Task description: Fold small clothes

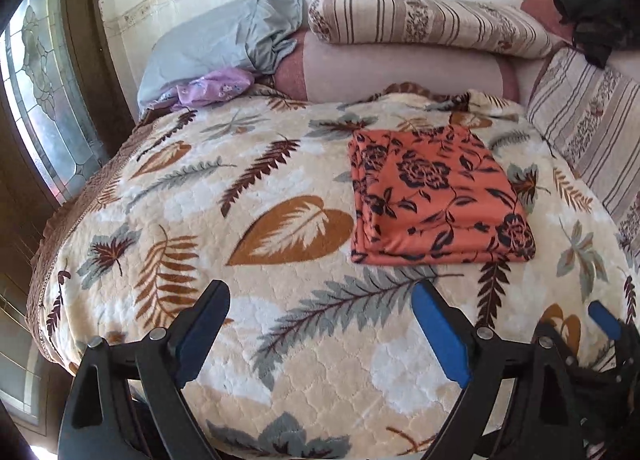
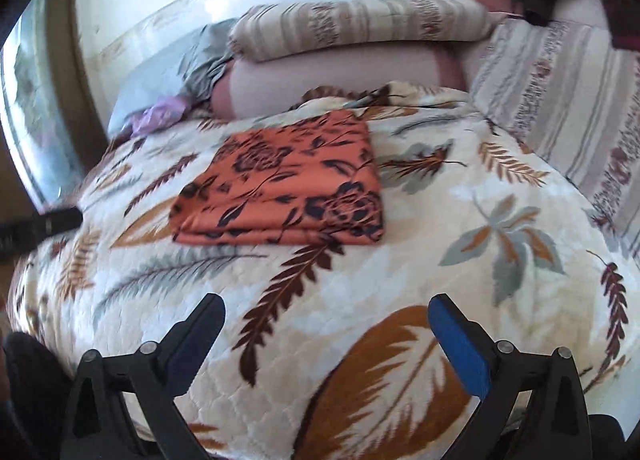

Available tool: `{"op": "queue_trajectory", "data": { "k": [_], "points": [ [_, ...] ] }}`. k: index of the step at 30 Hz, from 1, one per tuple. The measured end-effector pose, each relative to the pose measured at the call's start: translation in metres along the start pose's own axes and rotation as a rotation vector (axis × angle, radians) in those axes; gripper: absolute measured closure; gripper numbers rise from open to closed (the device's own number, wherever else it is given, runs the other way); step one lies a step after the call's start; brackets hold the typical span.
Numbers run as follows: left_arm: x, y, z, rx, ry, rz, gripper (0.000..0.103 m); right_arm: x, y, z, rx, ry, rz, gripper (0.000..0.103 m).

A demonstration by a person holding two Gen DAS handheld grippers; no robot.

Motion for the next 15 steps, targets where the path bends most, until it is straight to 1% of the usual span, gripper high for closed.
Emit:
{"op": "queue_trajectory", "data": {
  "k": [4, 8, 11, 15],
  "points": [
    [0.013, -0.006, 0.005, -0.021, -0.02, 0.001, 0.011, 0.006, 0.002, -0.004, 0.01, -0.023, 0.003, 0.0],
    [0.023, -0.011, 0.009, -0.036, -0.008, 0.032, 0.011, 0.0, 0.009, -0.004, 0.045, 0.007, 0.009, 0.0],
    [0.028, -0.009, 0.01, -0.023, 0.006, 0.05, 0.011, -0.005, 0.014, -0.004, 0.067, 0.042, 0.027, 0.0],
    [0.029, -0.003, 0.009, 0.014, 0.024, 0.06, 0.011, -0.005, 0.016, -0.006, 0.077, 0.048, 0.047, 0.0]
  ]
}}
Point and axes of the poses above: each gripper's, at about its wrist camera, not at the fingertips, and y roughly against the way its jaws point, x to its right, z to its underside, the point moved 2 cm from there along -y, roughly the way its jaws point, and after that the axes turned 14 degrees about -x, right-handed, at the moved point
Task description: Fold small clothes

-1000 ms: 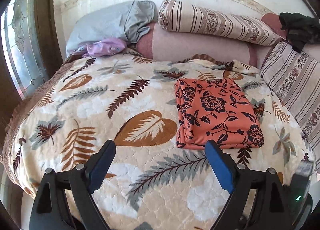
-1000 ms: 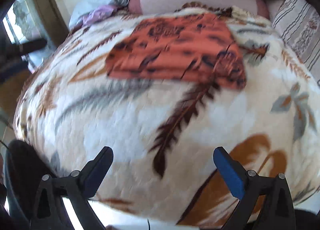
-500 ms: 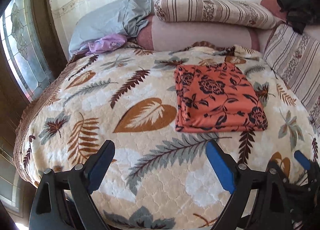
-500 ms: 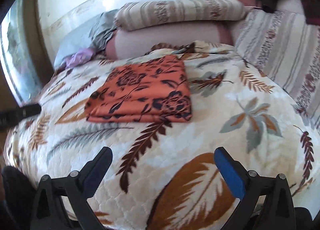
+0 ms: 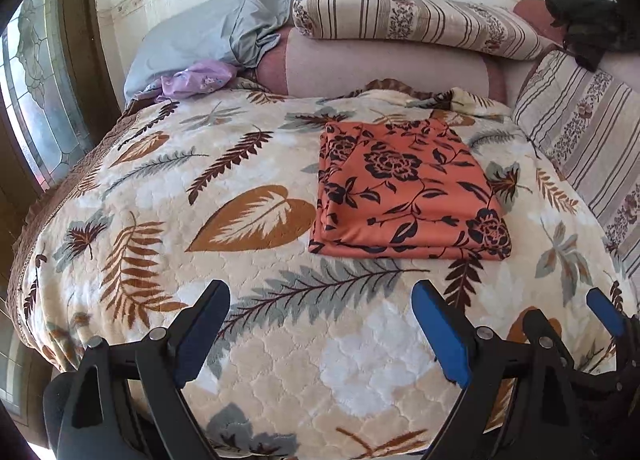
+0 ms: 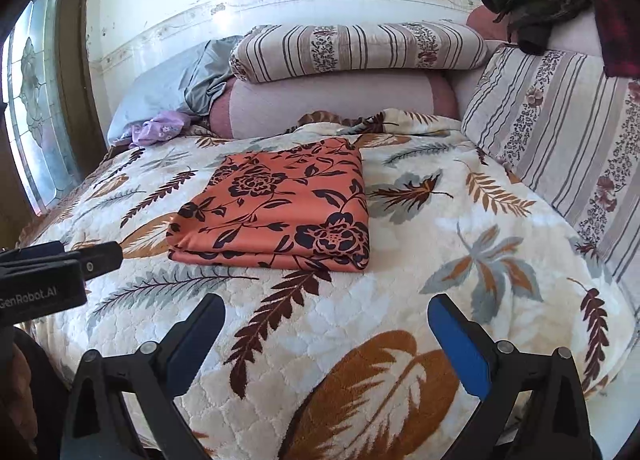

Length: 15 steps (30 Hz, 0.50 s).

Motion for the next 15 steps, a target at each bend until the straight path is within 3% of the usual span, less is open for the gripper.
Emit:
{"op": "queue_trajectory", "data": {
  "k": [4, 15],
  "points": [
    [0.001, 0.005, -0.005, 0.016, 0.0, -0.025, 0.011, 0.007, 0.001, -0.002, 0.006, -0.027, 0.001, 0.0],
    [0.009, 0.014, -0.013, 0.047, -0.028, 0.012, 0.011, 0.007, 0.013, -0.016, 0.03, -0.02, 0.031, 0.0]
  ]
}}
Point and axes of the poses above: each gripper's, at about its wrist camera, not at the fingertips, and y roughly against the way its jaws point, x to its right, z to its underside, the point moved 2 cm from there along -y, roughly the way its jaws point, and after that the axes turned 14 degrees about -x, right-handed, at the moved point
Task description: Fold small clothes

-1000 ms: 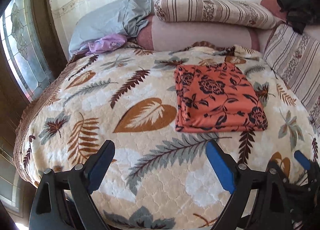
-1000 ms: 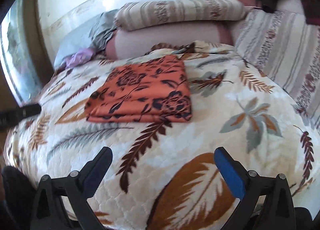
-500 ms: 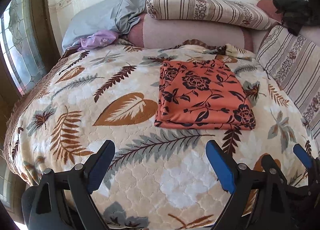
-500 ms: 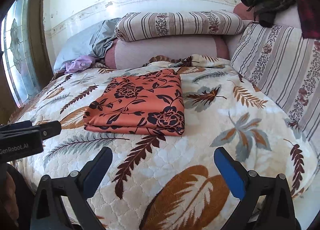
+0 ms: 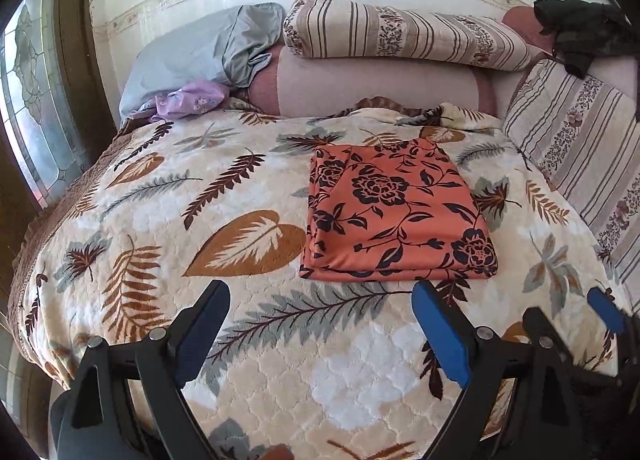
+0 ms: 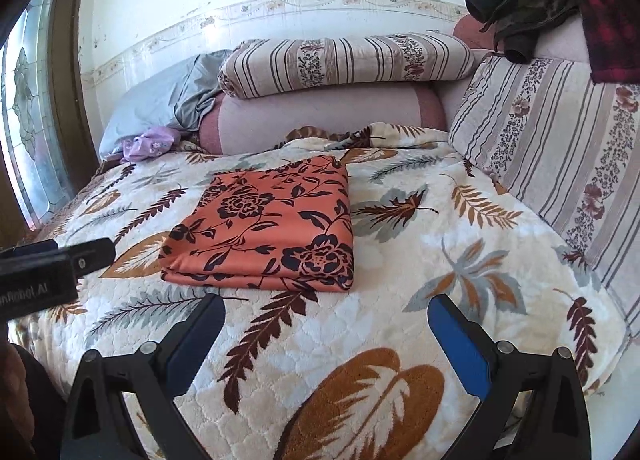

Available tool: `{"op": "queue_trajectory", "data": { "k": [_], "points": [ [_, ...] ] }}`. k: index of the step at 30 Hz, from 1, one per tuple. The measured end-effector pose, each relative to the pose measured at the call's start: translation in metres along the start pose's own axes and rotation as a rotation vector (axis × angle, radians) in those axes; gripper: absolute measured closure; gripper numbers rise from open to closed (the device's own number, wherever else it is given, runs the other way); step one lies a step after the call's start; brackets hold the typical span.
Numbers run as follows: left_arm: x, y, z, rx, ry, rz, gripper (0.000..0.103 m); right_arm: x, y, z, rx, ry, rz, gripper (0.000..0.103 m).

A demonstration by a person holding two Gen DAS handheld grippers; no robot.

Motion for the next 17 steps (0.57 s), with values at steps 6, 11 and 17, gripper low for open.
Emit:
{"op": "queue_trajectory", "data": {
  "k": [6, 11, 17],
  "points": [
    [-0.007, -0.003, -0.001, -0.001, 0.014, 0.019, 0.01, -0.006, -0.008, -0.018, -0.108, 0.052, 0.007, 0.0],
    [-0.01, -0.004, -0.005, 0.016, 0.008, 0.017, 0.003, -0.023, -0.008, -0.028, -0.132, 0.163, 0.076, 0.0],
    [-0.011, -0.008, -0.013, 0.02, -0.002, 0.034, 0.003, -0.033, 0.002, -0.049, -0.095, 0.189, 0.113, 0.0]
  ]
}}
Point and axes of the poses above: each gripper's, at about its wrist camera, not at the fingertips, and y roughly against the way its jaws point, x to its right, z to its underside, the point moved 2 cm from there along -y, roughly the way its jaws point, and after that the axes turned 14 degrees about -x, right-handed, at the moved point
